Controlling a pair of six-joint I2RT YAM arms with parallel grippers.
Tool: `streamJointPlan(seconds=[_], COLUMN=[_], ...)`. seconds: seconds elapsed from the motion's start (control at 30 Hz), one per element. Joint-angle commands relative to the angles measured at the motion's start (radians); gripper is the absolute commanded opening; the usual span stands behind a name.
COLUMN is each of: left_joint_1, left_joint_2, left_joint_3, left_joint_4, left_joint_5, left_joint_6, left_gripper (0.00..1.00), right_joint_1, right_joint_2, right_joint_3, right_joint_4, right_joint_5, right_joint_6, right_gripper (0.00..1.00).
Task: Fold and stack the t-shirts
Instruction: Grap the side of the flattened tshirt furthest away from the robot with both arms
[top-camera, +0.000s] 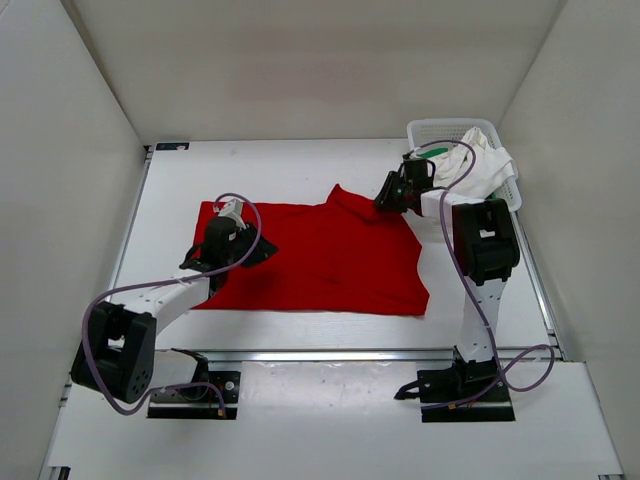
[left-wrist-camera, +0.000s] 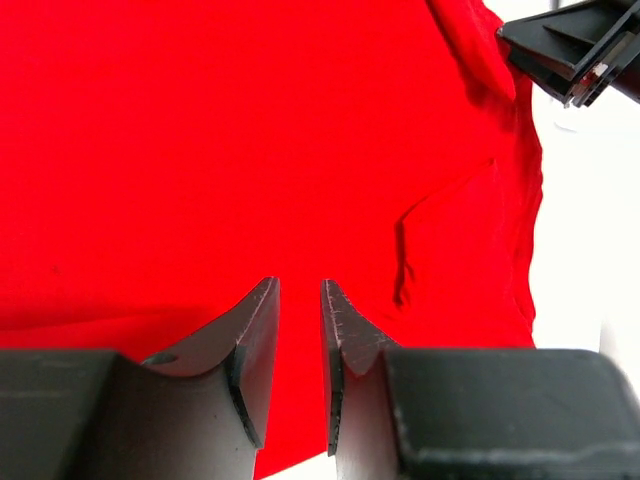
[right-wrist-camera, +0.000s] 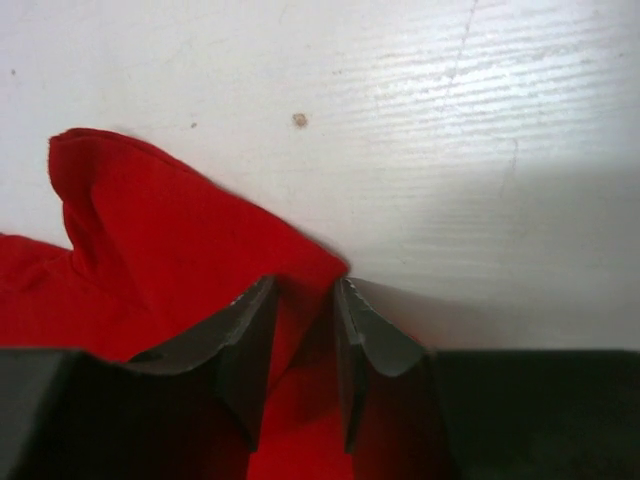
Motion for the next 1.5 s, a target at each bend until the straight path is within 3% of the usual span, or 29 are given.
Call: streamJointPlan(seconds=[0.0, 0.17, 0.27, 0.4, 0.53, 0.8, 1.07, 1.47], left_joint_1=[0.015, 0.02, 0.03, 0.072, 0.191, 0.367, 0.401, 0.409], left_joint_2=[0.005, 0.024, 0.036, 0.082, 0.169, 0.406, 0.631, 0.818], left_joint_3=[0.037, 0.05, 0.06, 0.109, 0.198, 0.522, 0.776, 0.97], left_joint_4=[0.021, 0.018, 0.012, 0.018, 0.049, -0.141, -0.327, -0.442], left_joint_5=[-0.005, -0.02, -0.024, -0.026, 0.028, -0.173, -0.373, -0.397], left_joint_6=[-0.002, 0.002, 0.007, -0.007, -0.088, 0.025, 0.218, 0.297], left_gripper=[0.34, 0.34, 0.34, 0.34, 0.34, 0.46, 0.5, 0.52], right_joint_1=[-0.011, -0.014, -0.01, 0.013, 0.052, 0.067, 0.055, 0.064], right_joint_2=[0.026, 0.034, 0.031, -0.003, -0.064, -0.171, -0.202, -0.23], right_joint_3=[0.039, 0.054, 0.071, 0.082, 0.06, 0.025, 0.022, -0.039], right_joint_4=[0.03, 0.043, 0.047, 0.08, 0.096, 0.058, 0.049, 0.084], right_joint_5=[-0.025, -0.052, -0.042, -0.003, 0.032, 0.059, 0.006, -0.032], right_joint_6=[0.016, 0.031, 0.014, -0.034, -0.093, -0.162, -0.15, -0.141], right_gripper=[0.26, 0.09, 0.05, 0.03, 0.01, 0.01, 0.0, 0.0])
